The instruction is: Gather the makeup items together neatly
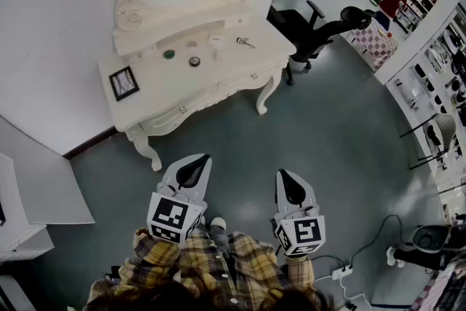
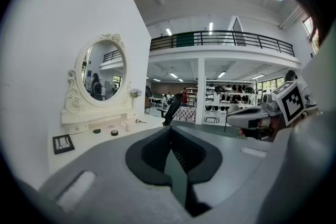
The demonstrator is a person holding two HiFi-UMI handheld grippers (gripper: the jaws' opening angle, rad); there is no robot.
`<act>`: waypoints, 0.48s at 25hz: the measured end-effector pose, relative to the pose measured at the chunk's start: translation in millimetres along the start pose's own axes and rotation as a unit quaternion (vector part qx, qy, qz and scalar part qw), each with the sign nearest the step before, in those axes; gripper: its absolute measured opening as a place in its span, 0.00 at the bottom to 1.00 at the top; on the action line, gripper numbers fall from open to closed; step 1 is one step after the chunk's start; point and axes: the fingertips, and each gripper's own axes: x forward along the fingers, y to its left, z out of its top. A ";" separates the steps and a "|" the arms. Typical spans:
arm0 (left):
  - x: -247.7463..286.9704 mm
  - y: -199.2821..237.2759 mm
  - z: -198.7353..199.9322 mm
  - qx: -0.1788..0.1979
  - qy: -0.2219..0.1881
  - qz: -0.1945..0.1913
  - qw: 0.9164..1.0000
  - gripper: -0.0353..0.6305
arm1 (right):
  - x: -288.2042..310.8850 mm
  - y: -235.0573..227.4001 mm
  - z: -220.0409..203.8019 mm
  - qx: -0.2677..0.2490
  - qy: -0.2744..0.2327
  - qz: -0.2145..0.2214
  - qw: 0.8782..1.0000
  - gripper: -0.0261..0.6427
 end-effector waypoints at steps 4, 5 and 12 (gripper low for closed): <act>8.3 -7.7 -1.3 -0.007 -0.002 0.000 1.000 0.05 | -4.2 -11.2 -1.7 0.020 -0.009 0.009 1.000 0.05; 9.7 -8.8 -1.9 -0.011 -0.002 0.002 1.000 0.05 | -5.1 -13.0 -2.9 0.027 -0.010 0.013 0.999 0.05; 19.2 -8.4 -6.8 -0.022 0.006 0.026 0.999 0.22 | 0.1 -26.6 -13.5 0.053 -0.004 0.042 0.998 0.22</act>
